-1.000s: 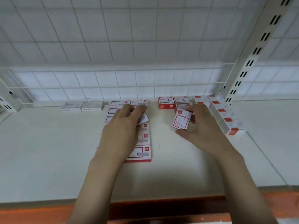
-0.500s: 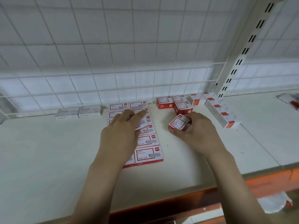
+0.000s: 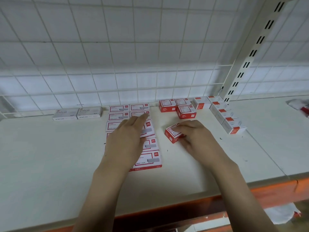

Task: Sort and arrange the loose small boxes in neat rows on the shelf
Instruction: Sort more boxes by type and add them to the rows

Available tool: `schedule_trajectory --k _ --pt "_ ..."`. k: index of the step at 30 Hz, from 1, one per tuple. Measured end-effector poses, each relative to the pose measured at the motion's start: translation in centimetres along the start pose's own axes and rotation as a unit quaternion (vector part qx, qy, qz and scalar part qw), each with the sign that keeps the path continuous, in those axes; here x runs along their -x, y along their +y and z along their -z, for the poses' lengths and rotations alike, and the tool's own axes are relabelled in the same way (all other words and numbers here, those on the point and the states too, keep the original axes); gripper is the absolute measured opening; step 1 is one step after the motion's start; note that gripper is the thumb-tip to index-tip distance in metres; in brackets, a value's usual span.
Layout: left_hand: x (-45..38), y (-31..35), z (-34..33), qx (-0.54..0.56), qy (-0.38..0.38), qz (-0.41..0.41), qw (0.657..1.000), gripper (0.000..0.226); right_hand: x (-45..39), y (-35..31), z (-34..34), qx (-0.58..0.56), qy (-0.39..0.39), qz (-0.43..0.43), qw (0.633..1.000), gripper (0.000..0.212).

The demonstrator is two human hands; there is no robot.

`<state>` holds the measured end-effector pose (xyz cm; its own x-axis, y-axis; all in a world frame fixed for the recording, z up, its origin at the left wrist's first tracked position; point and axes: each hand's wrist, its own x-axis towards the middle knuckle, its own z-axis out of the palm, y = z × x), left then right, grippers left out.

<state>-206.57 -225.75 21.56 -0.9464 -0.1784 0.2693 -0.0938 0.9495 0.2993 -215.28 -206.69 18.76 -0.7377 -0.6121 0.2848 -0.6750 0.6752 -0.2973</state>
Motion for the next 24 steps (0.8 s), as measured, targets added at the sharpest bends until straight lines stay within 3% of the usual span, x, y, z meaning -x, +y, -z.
schedule_trajectory --k 8,24 --pt "0.0 -1.5 0.1 0.036 0.013 0.024 0.999 0.049 -5.0 -0.1 -0.7 0.041 -0.035 -0.005 0.999 0.037" --pt "0.8 -2.6 0.8 0.092 0.059 0.045 0.993 0.045 -7.7 1.2 -1.4 0.056 -0.035 -0.044 0.997 0.035"
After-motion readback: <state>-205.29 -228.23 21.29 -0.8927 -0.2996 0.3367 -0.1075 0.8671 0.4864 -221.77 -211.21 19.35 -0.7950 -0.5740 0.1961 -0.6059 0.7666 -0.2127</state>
